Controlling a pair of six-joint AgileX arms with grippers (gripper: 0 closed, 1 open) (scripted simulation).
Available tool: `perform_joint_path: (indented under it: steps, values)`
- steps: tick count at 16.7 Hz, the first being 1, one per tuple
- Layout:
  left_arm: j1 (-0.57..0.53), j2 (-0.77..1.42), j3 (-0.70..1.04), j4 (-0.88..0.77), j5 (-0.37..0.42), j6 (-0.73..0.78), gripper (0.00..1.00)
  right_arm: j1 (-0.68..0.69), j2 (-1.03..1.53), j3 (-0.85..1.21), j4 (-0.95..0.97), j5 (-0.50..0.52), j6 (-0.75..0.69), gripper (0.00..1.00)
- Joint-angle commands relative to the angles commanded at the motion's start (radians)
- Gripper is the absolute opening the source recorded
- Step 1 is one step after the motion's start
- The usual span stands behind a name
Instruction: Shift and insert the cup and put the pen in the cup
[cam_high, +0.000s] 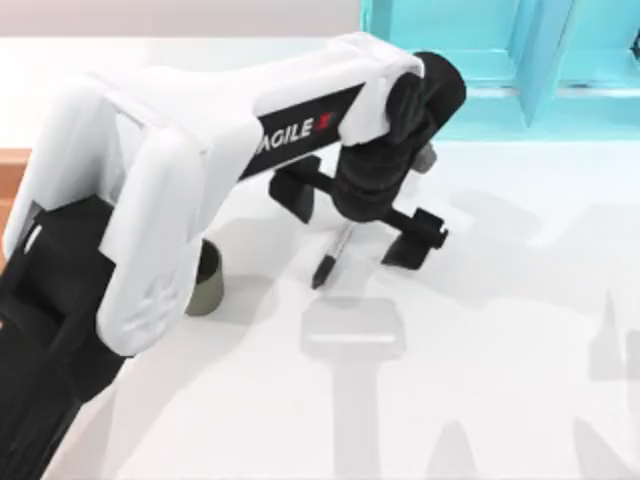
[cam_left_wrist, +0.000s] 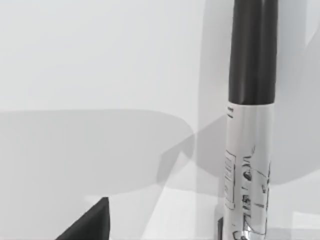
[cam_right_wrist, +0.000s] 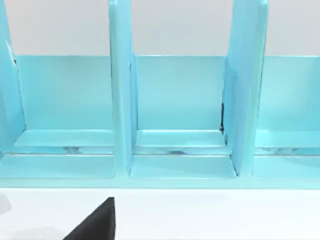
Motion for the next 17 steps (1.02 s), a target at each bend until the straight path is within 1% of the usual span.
perform_joint_path:
  steps: [2, 15, 16, 17]
  values:
    - [0.000, 0.000, 0.000, 0.000, 0.000, 0.000, 1.00, 0.000, 0.000, 0.000, 0.000, 0.000, 0.000, 1.00]
    - [0.000, 0.000, 0.000, 0.000, 0.000, 0.000, 0.02, 0.000, 0.000, 0.000, 0.000, 0.000, 0.000, 1.00]
    - [0.000, 0.000, 0.000, 0.000, 0.000, 0.000, 0.00, 0.000, 0.000, 0.000, 0.000, 0.000, 0.000, 1.00]
    - [0.000, 0.000, 0.000, 0.000, 0.000, 0.000, 0.00, 0.000, 0.000, 0.000, 0.000, 0.000, 0.000, 1.00]
